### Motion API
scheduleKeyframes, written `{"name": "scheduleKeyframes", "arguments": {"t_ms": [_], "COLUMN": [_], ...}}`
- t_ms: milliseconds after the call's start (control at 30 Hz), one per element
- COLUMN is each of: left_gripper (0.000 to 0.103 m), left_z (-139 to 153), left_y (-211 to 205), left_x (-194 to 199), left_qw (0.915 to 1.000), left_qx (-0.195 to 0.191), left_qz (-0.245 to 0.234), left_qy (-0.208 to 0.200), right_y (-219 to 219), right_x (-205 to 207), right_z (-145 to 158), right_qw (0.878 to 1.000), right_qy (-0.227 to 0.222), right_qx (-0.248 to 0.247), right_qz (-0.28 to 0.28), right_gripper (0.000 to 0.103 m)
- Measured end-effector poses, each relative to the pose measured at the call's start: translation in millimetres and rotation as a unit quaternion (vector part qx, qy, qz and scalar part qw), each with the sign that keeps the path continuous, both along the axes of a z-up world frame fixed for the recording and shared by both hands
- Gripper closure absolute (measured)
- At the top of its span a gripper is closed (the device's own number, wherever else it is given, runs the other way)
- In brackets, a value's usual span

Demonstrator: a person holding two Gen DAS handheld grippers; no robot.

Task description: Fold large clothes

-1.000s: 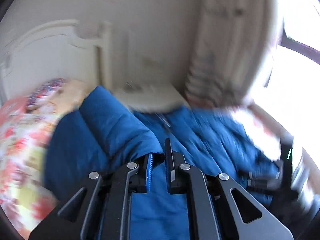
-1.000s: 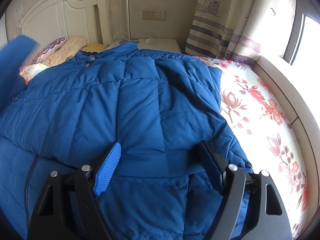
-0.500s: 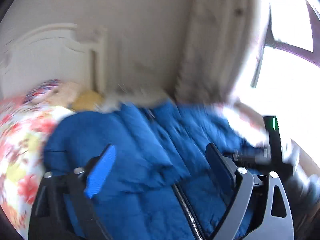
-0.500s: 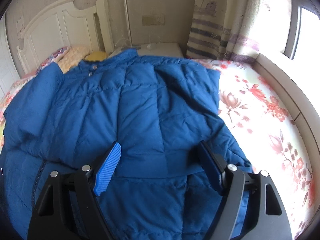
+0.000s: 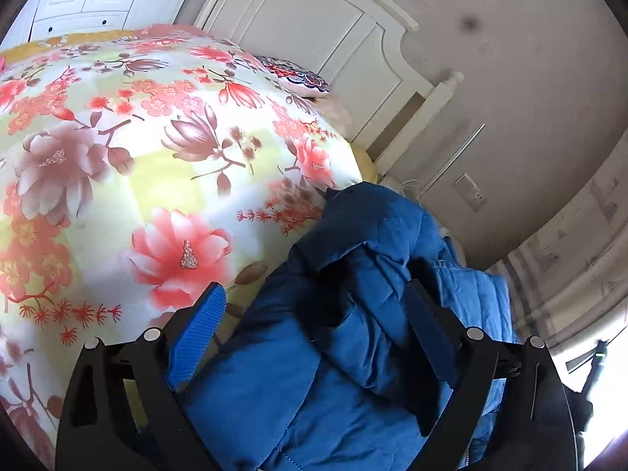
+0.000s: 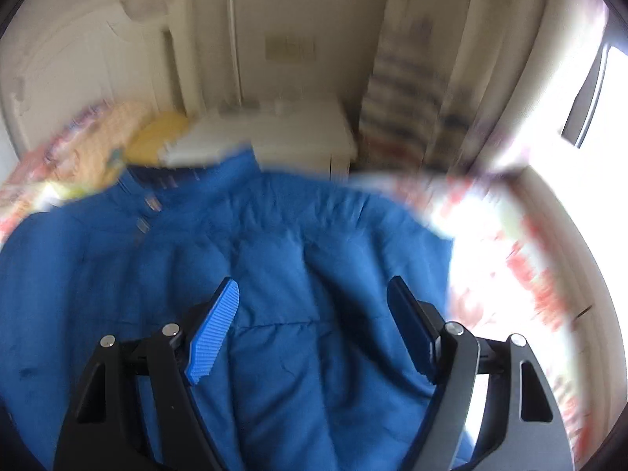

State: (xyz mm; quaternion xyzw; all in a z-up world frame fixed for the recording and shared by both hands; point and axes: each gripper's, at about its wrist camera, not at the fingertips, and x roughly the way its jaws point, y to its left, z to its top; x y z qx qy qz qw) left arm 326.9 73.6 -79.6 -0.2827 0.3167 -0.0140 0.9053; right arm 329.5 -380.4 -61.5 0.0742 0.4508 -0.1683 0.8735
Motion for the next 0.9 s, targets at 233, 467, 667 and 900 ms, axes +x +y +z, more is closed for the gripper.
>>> {"name": "scheduleKeyframes", "arguments": {"t_ms": [233, 467, 667, 900], "left_gripper": [0.015, 0.015, 0.015, 0.015], "left_z": [5, 0, -4, -5], "left_y": [-14, 7, 2, 0], "left_x": [1, -4, 0, 2], "left_qw": [0.9992, 0.9984, 0.9982, 0.9982], "left_qx": [0.039, 0.023, 0.037, 0.039], "left_qz": [0.003, 0.050, 0.042, 0.034], "left_qy": [-0.002, 0.012, 0.024, 0.031], "right_y": [76, 242, 290, 257], "right_x": [-23, -77, -56, -53], "right_z": [31, 32, 2, 31], "right_qw": [0.994, 0.918, 0.891, 0.904], "right_qy": [-0.066, -0.099, -0.080, -0.126], "right_qx": [-0.066, -0.120, -0.212, -0.095], "right_qz": [0.056, 0.364, 0.393, 0.396], "right_gripper": [0.033, 0.027, 0.018, 0.098]}}
